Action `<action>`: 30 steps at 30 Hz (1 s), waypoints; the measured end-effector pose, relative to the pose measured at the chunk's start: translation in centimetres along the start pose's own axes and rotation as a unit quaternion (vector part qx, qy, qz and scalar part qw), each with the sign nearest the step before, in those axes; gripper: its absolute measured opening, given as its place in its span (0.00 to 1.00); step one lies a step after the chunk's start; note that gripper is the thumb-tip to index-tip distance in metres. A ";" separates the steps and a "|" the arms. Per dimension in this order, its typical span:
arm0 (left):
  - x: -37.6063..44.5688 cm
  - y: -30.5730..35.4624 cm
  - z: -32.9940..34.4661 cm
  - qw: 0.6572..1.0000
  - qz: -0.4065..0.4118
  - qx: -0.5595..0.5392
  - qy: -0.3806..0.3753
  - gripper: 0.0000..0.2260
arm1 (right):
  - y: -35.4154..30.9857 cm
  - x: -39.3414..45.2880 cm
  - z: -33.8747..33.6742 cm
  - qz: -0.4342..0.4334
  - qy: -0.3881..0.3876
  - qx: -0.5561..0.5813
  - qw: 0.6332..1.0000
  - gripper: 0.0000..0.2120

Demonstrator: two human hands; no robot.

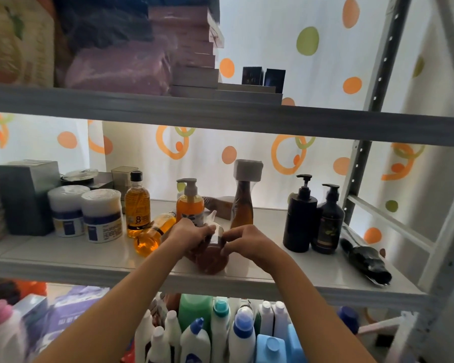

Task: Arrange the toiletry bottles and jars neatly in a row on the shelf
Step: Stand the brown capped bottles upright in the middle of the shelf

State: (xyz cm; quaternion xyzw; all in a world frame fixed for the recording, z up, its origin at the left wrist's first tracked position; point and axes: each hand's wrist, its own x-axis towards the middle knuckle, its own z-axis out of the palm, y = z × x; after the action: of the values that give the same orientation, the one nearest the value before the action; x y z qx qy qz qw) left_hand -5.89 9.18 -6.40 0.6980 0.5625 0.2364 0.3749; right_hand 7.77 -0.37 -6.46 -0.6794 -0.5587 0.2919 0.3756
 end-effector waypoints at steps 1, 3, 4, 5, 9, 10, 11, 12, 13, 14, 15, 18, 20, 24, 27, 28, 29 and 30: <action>0.3 0.0 -0.3 1.000 0.011 0.013 -0.003 0.22 | 0.0 0.1 0.0 -0.011 -0.006 -0.007 1.000 0.09; 0.4 0.0 -0.8 0.997 0.052 0.061 0.004 0.20 | 0.0 0.4 0.2 -0.037 -0.010 -0.024 0.999 0.09; 0.4 -0.1 -0.9 0.993 0.076 0.088 0.014 0.18 | 0.0 0.5 0.4 -0.048 -0.010 -0.032 0.998 0.08; 0.3 -0.1 -1.0 0.989 0.099 0.107 0.025 0.16 | 0.0 0.6 0.6 -0.057 -0.009 -0.039 0.998 0.08; -0.1 -0.1 -1.1 0.979 0.146 0.135 0.039 0.12 | 0.4 1.0 0.9 -0.070 0.010 -0.048 0.996 0.09; -0.3 0.0 -1.1 0.979 0.149 0.135 0.036 0.12 | 0.6 1.0 1.1 -0.076 0.020 -0.048 0.996 0.10; -0.4 0.0 -1.0 0.979 0.148 0.137 0.030 0.12 | 0.7 1.0 1.3 -0.084 0.034 -0.050 0.995 0.10; -0.6 0.1 -0.9 0.978 0.148 0.142 0.024 0.13 | 0.8 1.1 1.6 -0.092 0.050 -0.049 0.993 0.10; -0.8 0.1 -0.8 0.978 0.145 0.149 0.019 0.14 | 1.0 1.1 1.8 -0.097 0.068 -0.048 0.992 0.09; -1.0 0.2 -0.7 0.978 0.140 0.154 0.017 0.13 | 1.2 1.2 2.0 -0.100 0.085 -0.044 0.990 0.08; -1.1 0.2 -0.6 0.979 0.136 0.153 0.021 0.13 | 1.3 1.3 2.1 -0.102 0.101 -0.041 0.989 0.08; -0.9 0.0 0.0 0.985 0.135 0.106 0.037 0.15 | 1.4 1.7 2.6 -0.111 0.150 -0.057 0.981 0.07; -0.8 -0.1 0.5 0.988 0.133 0.074 0.039 0.16 | 1.4 1.9 2.9 -0.115 0.178 -0.072 0.975 0.08; -1.0 0.0 1.0 0.983 0.142 0.097 0.060 0.15 | 1.7 1.7 2.9 -0.122 0.188 -0.092 0.970 0.09; -1.2 0.4 1.0 0.976 0.163 0.115 0.082 0.15 | 2.2 1.2 2.0 -0.090 0.261 -0.049 0.960 0.09; -1.4 0.6 1.0 0.975 0.170 0.112 0.088 0.15 | 2.4 1.1 1.5 -0.076 0.292 -0.024 0.953 0.10; -1.4 0.8 1.1 0.972 0.182 0.112 0.094 0.15 | 2.6 1.0 0.9 -0.062 0.320 -0.006 0.945 0.10; -1.5 1.1 1.2 0.968 0.202 0.117 0.095 0.15 | 2.8 1.2 0.2 -0.050 0.344 0.006 0.938 0.10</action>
State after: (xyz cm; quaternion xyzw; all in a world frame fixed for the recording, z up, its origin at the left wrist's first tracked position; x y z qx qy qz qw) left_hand -4.72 7.30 -6.15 0.8106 0.4661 0.3053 0.1802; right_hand 9.38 0.56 -8.89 -0.7075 -0.4269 0.0246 0.5627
